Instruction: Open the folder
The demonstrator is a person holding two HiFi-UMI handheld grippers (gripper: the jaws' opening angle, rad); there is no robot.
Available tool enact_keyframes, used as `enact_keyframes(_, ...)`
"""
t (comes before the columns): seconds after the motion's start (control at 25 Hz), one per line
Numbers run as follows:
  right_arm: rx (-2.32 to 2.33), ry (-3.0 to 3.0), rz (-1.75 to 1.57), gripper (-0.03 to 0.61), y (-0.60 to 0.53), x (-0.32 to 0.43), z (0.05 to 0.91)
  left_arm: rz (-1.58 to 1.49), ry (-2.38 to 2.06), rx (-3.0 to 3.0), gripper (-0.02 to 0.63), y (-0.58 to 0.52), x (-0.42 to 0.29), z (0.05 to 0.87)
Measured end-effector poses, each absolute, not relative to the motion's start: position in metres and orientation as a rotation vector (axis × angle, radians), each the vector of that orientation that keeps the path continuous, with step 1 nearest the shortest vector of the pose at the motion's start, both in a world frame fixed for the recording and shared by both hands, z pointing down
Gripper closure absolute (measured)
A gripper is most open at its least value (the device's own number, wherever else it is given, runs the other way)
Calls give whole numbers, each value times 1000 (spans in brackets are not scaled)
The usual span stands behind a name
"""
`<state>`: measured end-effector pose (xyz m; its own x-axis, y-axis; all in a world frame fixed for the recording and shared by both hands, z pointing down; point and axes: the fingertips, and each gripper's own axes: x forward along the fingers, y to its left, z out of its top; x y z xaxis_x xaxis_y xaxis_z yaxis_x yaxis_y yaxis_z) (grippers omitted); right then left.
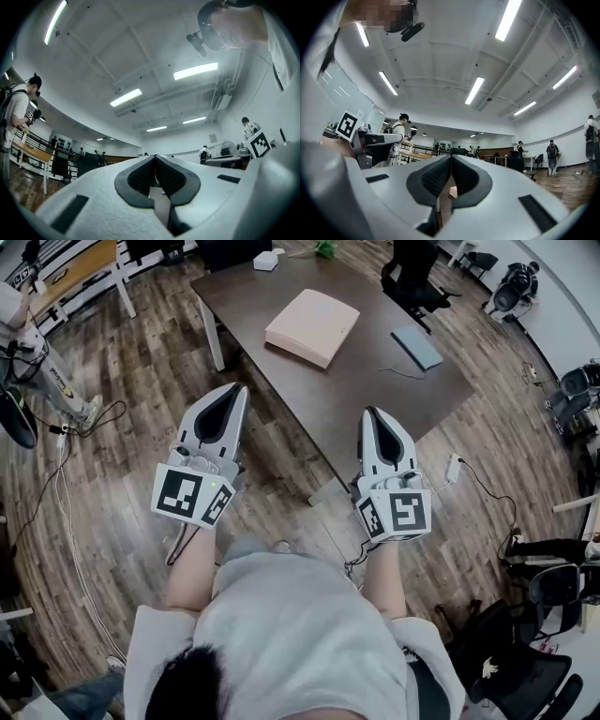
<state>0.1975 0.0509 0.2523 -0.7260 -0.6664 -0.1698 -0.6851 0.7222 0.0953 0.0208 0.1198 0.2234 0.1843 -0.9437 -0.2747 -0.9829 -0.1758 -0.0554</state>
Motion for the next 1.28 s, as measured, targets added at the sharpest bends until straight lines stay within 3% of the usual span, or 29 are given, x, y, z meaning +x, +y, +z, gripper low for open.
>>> enact_keyframes(0.56,-1154,2780,173,566,-37,151,267,252,1840,-2281,606,30,-29,238)
enact_keyframes(1.28,-1357,2692,160,565,-170,31,265,262,1683,-2432,606,-132,-155,237)
